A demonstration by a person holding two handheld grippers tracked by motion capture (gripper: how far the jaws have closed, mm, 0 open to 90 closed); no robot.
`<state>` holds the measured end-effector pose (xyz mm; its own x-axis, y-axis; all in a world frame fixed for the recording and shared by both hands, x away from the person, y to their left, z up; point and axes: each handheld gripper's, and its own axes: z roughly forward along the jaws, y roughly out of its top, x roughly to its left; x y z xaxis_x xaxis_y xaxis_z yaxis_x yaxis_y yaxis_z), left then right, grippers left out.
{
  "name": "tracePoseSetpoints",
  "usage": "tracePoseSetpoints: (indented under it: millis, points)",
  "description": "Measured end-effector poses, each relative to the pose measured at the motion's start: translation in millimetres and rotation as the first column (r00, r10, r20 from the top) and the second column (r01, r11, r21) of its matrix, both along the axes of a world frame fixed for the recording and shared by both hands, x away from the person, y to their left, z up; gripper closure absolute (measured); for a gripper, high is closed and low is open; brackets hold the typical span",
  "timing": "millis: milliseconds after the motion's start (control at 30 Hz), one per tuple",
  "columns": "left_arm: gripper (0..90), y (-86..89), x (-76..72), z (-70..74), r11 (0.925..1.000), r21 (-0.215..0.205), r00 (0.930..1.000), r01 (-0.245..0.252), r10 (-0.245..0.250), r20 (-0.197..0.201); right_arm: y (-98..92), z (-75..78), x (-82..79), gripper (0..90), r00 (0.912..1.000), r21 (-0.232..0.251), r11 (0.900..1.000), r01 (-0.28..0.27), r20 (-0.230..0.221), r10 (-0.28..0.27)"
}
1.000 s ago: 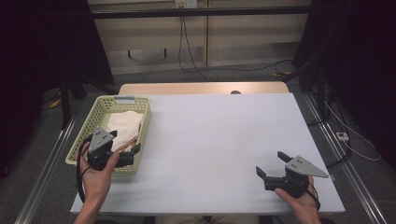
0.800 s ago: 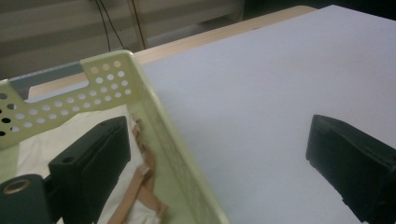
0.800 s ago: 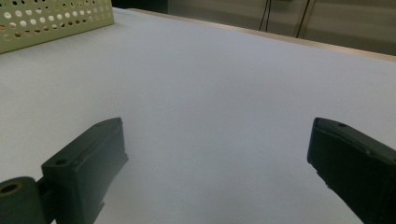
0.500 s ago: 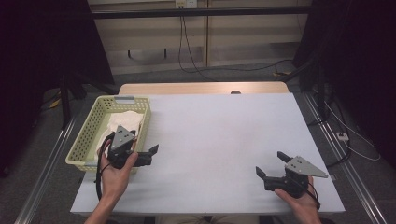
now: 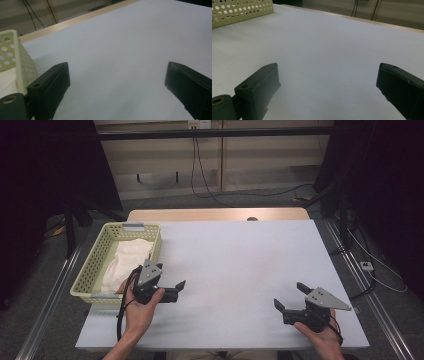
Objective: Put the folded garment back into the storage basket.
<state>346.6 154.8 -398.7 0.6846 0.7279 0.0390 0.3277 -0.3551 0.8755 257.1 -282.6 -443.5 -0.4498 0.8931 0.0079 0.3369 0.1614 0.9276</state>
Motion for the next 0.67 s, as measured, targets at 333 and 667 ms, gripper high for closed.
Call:
tracePoseSetpoints:
  millis: [333,667]
  points:
    - [5.8,-8.9,-8.2,-23.5,0.9988,-0.027,0.9990,0.042,-0.042,-0.012,-0.1,0.2,0.2,4.4,1.0000,-0.001,1.000,-0.005,0.001,0.005]
    - [5.4,-2.2,-13.7,-35.9,0.9997,-0.019,0.9995,-0.011,0.011,-0.030,-1.0,0.8,-1.1,4.3,0.9999,0.005,1.000,-0.011,0.007,0.011]
